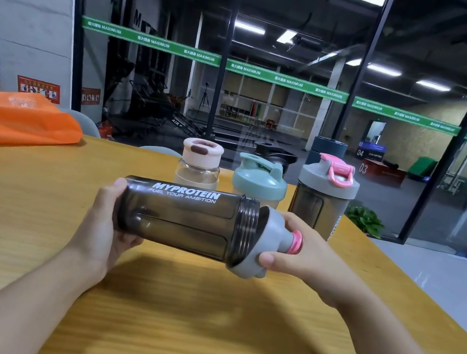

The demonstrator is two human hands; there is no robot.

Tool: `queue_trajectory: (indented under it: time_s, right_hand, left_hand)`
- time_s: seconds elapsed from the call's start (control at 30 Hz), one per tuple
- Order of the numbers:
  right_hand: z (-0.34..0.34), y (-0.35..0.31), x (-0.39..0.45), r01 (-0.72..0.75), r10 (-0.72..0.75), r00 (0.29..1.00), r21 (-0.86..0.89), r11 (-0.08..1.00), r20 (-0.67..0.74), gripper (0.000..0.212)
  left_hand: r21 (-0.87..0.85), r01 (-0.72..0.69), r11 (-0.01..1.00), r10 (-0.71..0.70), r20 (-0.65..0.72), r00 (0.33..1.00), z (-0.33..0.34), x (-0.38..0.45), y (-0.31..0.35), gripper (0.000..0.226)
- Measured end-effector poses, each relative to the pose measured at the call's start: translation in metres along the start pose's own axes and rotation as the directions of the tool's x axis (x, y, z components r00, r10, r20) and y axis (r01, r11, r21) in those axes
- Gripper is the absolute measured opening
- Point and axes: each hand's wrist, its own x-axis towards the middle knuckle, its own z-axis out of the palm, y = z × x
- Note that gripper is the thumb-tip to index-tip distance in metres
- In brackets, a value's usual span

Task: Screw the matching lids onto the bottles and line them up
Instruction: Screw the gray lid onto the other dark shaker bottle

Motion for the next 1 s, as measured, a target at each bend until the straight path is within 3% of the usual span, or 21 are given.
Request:
queue_trajectory:
  time_s: [0.27,0.37,0.5,0.6,0.73,1.0]
  right_hand:
    - [0.008,0.024,0.011,-0.053,0.042,0.998,0.286,0.957,0.045,0.090]
    - [0.005,0.032,0.010,-0.056,0.045,0.998,0.344,0.937,0.040,0.094]
    - [0.002,0.035,0.005,-0.038,0.028,0.999,0.274,0.961,0.041,0.099]
    - [0.003,0.030,0.004,0.005,-0.020,0.998,0.228,0.974,0.067,0.089]
    - [0.001,0.026,0.001,0.035,-0.042,0.999,0.181,0.983,0.031,0.092]
    - [0.001,0.017,-0.008,0.070,-0.070,0.998,0.109,0.992,-0.004,0.090]
  left_hand:
    - [-0.023,0.050,0.998,-0.047,0.115,0.992,-0.002,0.002,0.003,0.039]
    - [0.021,0.043,0.999,-0.047,0.190,0.981,-0.002,0.003,-0.001,0.062]
    - [0.048,0.027,0.998,-0.036,0.198,0.980,0.000,0.002,-0.005,0.060]
    - [0.056,0.025,0.998,-0.035,0.186,0.982,0.001,0.002,-0.007,0.059]
    - [0.046,0.037,0.998,-0.045,0.178,0.983,0.004,0.001,-0.008,0.044]
    - [0.043,0.092,0.995,-0.097,0.134,0.986,0.004,0.001,-0.011,0.049]
